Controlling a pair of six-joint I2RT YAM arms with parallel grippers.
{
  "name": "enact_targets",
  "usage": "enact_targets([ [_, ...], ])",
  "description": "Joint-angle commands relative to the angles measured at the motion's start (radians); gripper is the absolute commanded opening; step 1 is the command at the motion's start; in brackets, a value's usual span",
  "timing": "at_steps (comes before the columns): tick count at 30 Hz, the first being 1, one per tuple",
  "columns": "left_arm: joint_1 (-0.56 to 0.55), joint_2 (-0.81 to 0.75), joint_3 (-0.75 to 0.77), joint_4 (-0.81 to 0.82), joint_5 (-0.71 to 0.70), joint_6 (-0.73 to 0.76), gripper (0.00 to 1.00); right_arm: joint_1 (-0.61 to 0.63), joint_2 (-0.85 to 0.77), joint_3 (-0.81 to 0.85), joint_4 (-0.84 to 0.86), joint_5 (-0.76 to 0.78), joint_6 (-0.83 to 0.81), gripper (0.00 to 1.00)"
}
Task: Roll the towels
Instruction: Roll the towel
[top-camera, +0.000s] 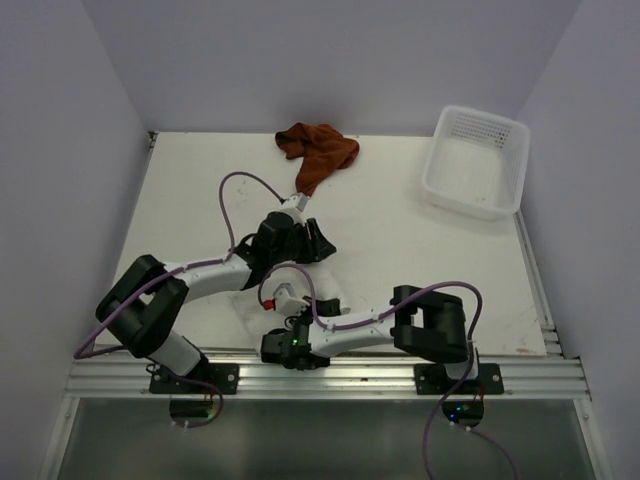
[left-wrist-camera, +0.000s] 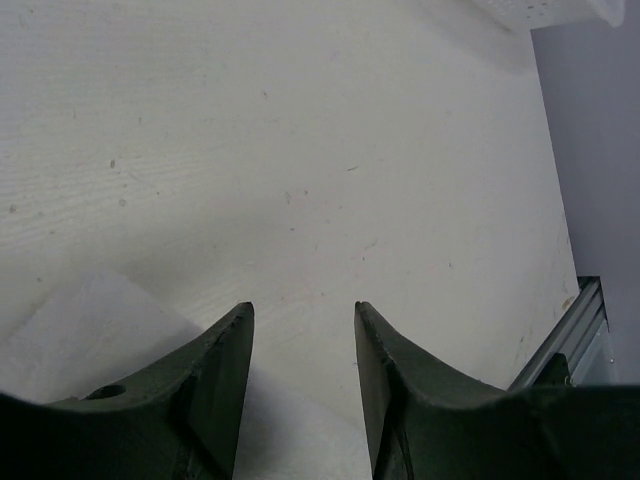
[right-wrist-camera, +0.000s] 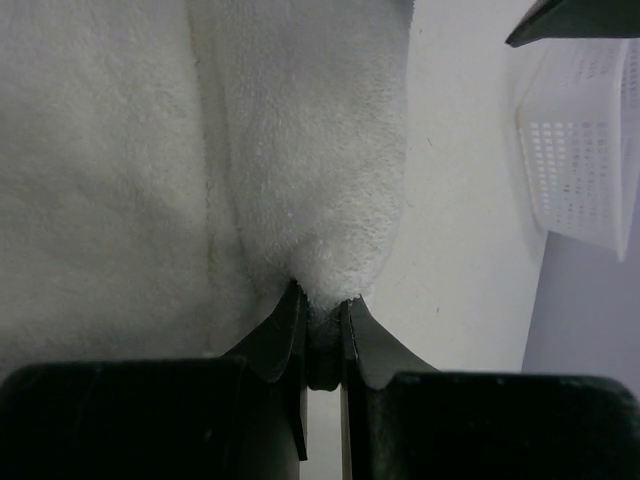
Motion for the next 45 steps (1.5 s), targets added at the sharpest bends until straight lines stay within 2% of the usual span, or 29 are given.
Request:
enact_targets([
  [1,-0.006,0.024,-0.044,0.084,0.016,-0.025,0.49,0.021,0.044,0.043,-0.102,0.020,0.051,0.00],
  [5,-0.006,0.037,-0.095,0.113,0.009,-0.034,0.49,0.023,0.037,0.037,-0.086,0.004,0.042,0.00],
  [12,-0.009,0.074,-0.153,0.179,-0.006,-0.043,0.48,0.023,0.040,0.042,-0.082,-0.010,0.032,0.08],
  [18,-0.009,0.105,-0.194,0.222,-0.024,-0.051,0.47,0.021,-0.036,-0.006,-0.004,-0.045,0.031,0.33],
  [23,-0.018,0.131,-0.225,0.273,-0.055,-0.063,0.47,0.005,-0.145,-0.070,0.079,-0.105,0.017,0.47],
  [29,-0.023,0.154,-0.234,0.296,-0.053,-0.068,0.47,-0.008,-0.249,-0.086,0.131,-0.155,-0.004,0.59],
  [31,-0.023,0.153,-0.239,0.294,-0.060,-0.068,0.47,-0.014,-0.329,-0.118,0.168,-0.183,-0.006,0.65],
  [34,-0.023,0.149,-0.241,0.290,-0.063,-0.066,0.47,-0.035,-0.459,-0.191,0.230,-0.252,0.000,0.67],
  [38,-0.026,0.137,-0.263,0.293,-0.072,-0.069,0.47,-0.124,-0.656,-0.328,0.384,-0.393,0.006,0.68],
  [39,-0.027,0.137,-0.265,0.293,-0.072,-0.071,0.47,-0.153,-0.733,-0.387,0.413,-0.484,0.009,0.68],
  [41,-0.029,0.134,-0.273,0.294,-0.073,-0.071,0.47,-0.236,-0.795,-0.482,0.523,-0.569,0.006,0.69],
  [42,-0.029,0.134,-0.276,0.294,-0.073,-0.071,0.46,-0.267,-0.824,-0.512,0.561,-0.682,0.006,0.70],
  [45,-0.029,0.128,-0.282,0.293,-0.073,-0.071,0.46,-0.365,-0.883,-0.598,0.677,-0.807,0.026,0.71],
])
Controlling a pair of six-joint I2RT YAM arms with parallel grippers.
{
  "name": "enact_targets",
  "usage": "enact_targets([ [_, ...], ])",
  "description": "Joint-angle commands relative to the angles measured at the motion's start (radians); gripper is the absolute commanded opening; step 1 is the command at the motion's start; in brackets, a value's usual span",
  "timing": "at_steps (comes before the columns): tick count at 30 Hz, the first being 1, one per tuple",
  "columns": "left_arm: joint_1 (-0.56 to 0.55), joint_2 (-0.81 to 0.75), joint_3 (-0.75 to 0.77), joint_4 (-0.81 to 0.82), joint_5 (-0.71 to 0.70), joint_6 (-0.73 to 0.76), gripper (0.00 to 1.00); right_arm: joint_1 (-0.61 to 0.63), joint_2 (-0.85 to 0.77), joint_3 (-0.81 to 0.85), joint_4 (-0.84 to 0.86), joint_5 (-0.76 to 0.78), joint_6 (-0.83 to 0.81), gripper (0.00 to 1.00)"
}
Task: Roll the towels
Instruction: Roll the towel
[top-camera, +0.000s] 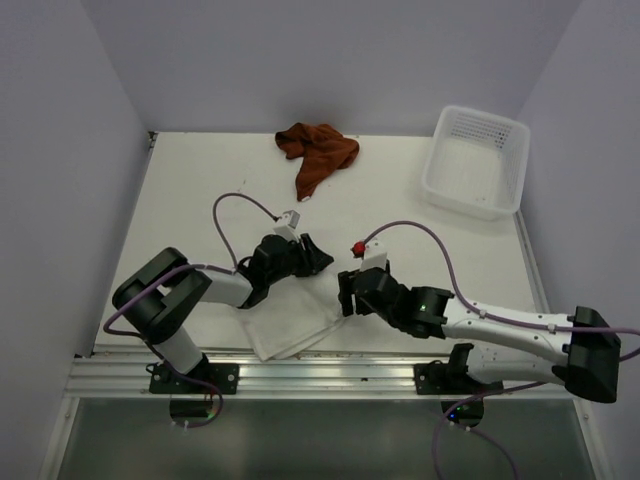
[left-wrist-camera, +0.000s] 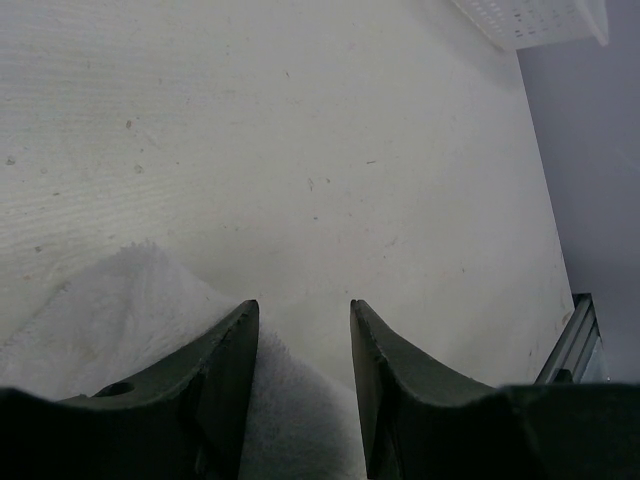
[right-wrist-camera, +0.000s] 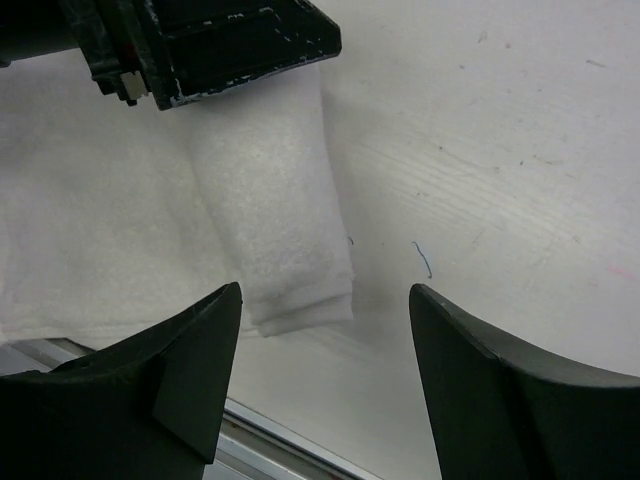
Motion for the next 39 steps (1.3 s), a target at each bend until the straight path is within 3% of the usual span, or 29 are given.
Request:
enact_targets([
  [1,-0.009,0.012,-0.055,-0.127,-0.029,0.000,0.46,-0.083,-0.035,-0.087,0.225,-0.307,0.030,0.72],
  [14,-0.009,-0.014,-0.087,-0.122,-0.040,0.000,0.46,-0.284,0.072,-0.265,0.577,-0.588,0.145,0.73],
  [21,-0.009,-0.020,-0.087,-0.117,-0.032,0.000,0.46,-0.332,0.164,-0.297,0.673,-0.647,0.142,0.73],
  [26,-0.011,-0.018,-0.087,-0.121,-0.035,0.000,0.46,-0.344,0.198,-0.262,0.627,-0.725,0.095,0.45],
  [31,-0.009,-0.018,-0.081,-0.133,-0.030,0.002,0.46,-0.344,0.224,-0.236,0.555,-0.739,0.029,0.37],
  [37,-0.009,-0.037,-0.075,-0.160,-0.033,0.011,0.47,-0.344,0.215,-0.248,0.538,-0.731,-0.008,0.12],
  [39,-0.009,-0.044,-0.061,-0.179,-0.040,0.019,0.47,-0.344,0.199,-0.248,0.523,-0.701,-0.024,0.09],
])
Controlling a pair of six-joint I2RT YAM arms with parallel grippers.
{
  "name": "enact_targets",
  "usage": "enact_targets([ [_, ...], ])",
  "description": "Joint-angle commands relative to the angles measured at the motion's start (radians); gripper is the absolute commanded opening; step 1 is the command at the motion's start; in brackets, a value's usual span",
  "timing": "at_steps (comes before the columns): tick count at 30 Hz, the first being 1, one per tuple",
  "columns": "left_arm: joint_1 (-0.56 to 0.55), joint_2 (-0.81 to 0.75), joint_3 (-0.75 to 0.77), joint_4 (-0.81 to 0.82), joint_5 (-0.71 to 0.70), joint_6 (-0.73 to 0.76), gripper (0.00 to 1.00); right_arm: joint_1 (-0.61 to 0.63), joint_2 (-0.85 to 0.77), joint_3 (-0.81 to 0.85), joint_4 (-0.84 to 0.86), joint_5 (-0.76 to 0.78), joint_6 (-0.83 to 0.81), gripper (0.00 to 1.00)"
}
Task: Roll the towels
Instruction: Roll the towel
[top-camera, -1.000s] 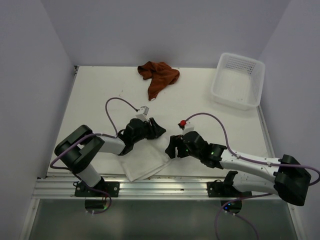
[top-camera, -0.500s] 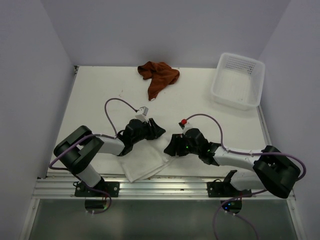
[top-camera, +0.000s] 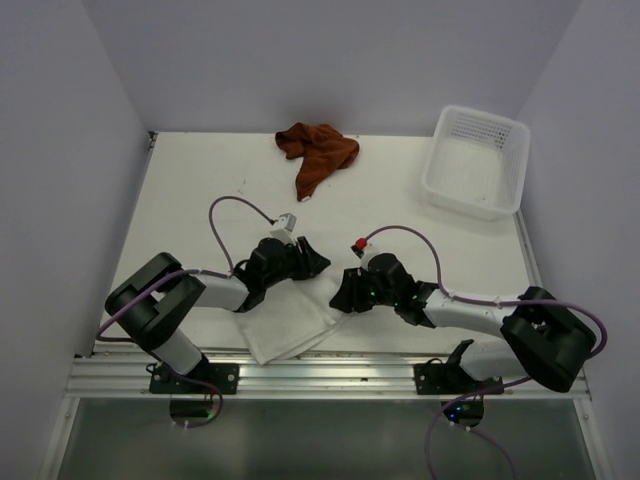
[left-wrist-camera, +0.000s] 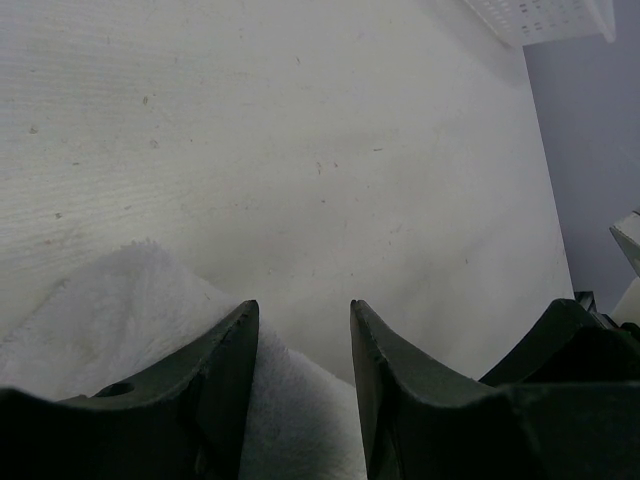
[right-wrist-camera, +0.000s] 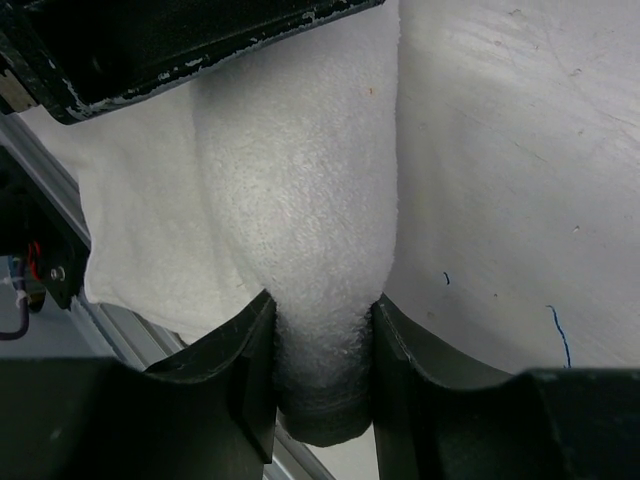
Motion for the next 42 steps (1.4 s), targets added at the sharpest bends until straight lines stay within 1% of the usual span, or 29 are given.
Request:
enact_targets([
  [1,-0.008,0.000,-0.009,-0.169,-0.025,0.035,0.47,0.002,-0.017,0.010,-0.081,0.022,-0.064,0.07],
  [4,-0.007,-0.013,0.025,-0.209,-0.032,0.053,0.47,0.014,-0.058,0.010,-0.116,0.099,-0.087,0.00],
  [5,-0.004,-0.026,0.034,-0.235,-0.040,0.058,0.48,0.021,-0.069,0.013,-0.142,0.123,-0.104,0.00],
  [9,0.009,-0.053,0.082,-0.293,-0.045,0.086,0.49,0.110,-0.118,0.038,-0.226,0.318,-0.156,0.00],
  [10,0.012,-0.058,0.106,-0.306,-0.045,0.095,0.50,0.153,-0.121,0.045,-0.235,0.408,-0.164,0.00],
  [11,0.015,-0.066,0.120,-0.335,-0.045,0.100,0.50,0.169,-0.120,0.070,-0.301,0.451,-0.167,0.00],
  [12,0.015,-0.066,0.135,-0.347,-0.045,0.103,0.51,0.182,-0.120,0.079,-0.318,0.481,-0.167,0.00],
  [13,0.018,-0.069,0.160,-0.358,-0.045,0.110,0.51,0.208,-0.118,0.085,-0.327,0.510,-0.168,0.00],
  [14,0.018,-0.075,0.171,-0.369,-0.040,0.112,0.52,0.222,-0.112,0.096,-0.347,0.580,-0.165,0.00],
  [19,0.018,-0.090,0.246,-0.396,-0.032,0.116,0.53,0.285,-0.069,0.134,-0.397,0.746,-0.176,0.00],
  [20,0.016,-0.089,0.256,-0.404,-0.029,0.118,0.53,0.296,-0.065,0.147,-0.409,0.813,-0.176,0.00],
  [24,0.016,-0.076,0.307,-0.422,-0.017,0.127,0.54,0.347,-0.016,0.183,-0.447,0.962,-0.176,0.00],
  [27,0.016,-0.064,0.329,-0.421,-0.009,0.127,0.54,0.371,0.039,0.217,-0.472,1.039,-0.182,0.00],
  [35,0.013,-0.020,0.382,-0.421,0.020,0.135,0.54,0.393,0.170,0.286,-0.499,1.128,-0.240,0.00],
  [42,0.001,0.006,0.408,-0.398,0.054,0.109,0.54,0.488,0.293,0.386,-0.593,1.251,-0.261,0.00],
])
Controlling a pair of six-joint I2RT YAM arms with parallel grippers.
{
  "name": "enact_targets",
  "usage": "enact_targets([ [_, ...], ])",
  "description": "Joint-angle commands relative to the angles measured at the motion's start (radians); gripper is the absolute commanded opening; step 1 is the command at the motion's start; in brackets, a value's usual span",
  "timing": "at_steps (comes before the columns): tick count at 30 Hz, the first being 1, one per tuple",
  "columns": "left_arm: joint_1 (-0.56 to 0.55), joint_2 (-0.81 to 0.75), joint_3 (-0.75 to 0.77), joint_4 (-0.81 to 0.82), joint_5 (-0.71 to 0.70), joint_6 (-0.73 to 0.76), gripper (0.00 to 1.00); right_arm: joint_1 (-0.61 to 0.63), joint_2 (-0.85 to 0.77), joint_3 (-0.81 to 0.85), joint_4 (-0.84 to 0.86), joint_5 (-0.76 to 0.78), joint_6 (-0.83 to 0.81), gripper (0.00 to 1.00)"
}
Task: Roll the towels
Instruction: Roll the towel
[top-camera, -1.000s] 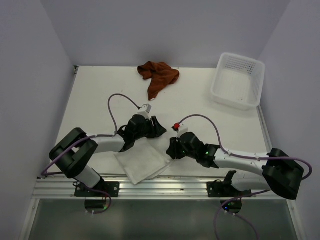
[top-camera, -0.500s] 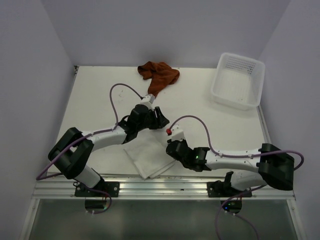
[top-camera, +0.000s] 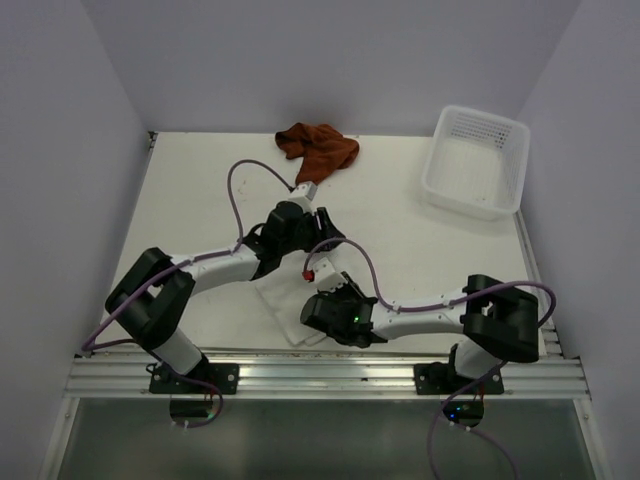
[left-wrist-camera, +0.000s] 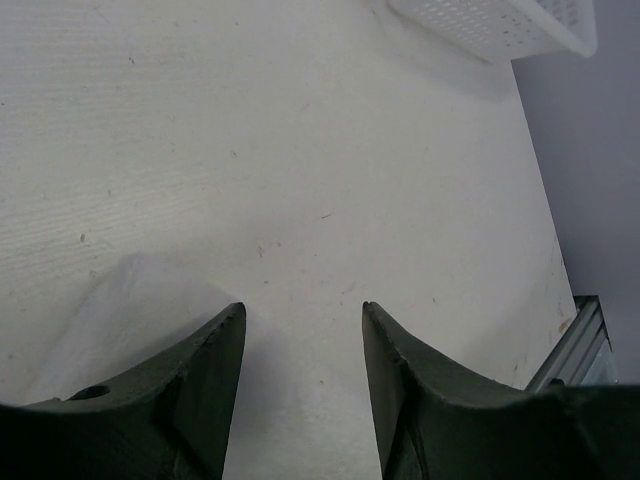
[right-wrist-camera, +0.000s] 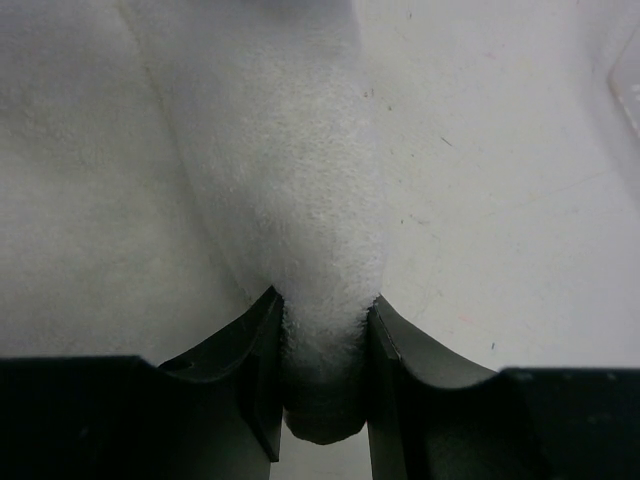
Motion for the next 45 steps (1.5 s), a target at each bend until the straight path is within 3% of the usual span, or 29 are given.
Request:
enact_targets([
  [1,-0.007,0.018,0.037,0.022,0.037,-0.009,0.54,0.043,0.057,0.065,-0.128,0.122,0.000,0.00],
  [13,-0.038,0.009,-0.121,0.144,0.040,-0.077,0.54,0.158,0.345,0.315,-0.496,0.280,0.179,0.00],
  [16,-0.041,0.001,-0.165,0.161,0.031,-0.086,0.54,0.171,0.365,0.333,-0.515,0.274,0.195,0.01],
  [19,-0.041,-0.004,-0.198,0.171,0.022,-0.086,0.53,0.175,0.362,0.334,-0.512,0.262,0.193,0.09],
  [22,-0.041,-0.002,-0.228,0.179,0.001,-0.086,0.53,0.175,0.344,0.334,-0.509,0.243,0.193,0.34],
  [25,-0.041,-0.005,-0.262,0.199,-0.019,-0.093,0.53,0.175,0.291,0.320,-0.483,0.208,0.187,0.50],
  [28,-0.040,-0.001,-0.278,0.210,-0.029,-0.097,0.53,0.175,0.215,0.301,-0.452,0.162,0.187,0.56],
  [33,-0.043,0.010,-0.302,0.236,-0.026,-0.110,0.52,0.173,0.036,0.255,-0.377,0.066,0.172,0.61],
  [38,-0.041,0.012,-0.313,0.251,-0.026,-0.116,0.52,0.149,-0.185,0.120,-0.181,-0.132,0.138,0.64],
  [41,-0.043,0.012,-0.316,0.251,-0.024,-0.118,0.52,0.080,-0.318,0.038,-0.101,-0.280,0.164,0.65],
  [45,-0.041,0.003,-0.320,0.246,-0.030,-0.118,0.52,-0.116,-0.446,-0.080,0.028,-0.515,0.208,0.66],
])
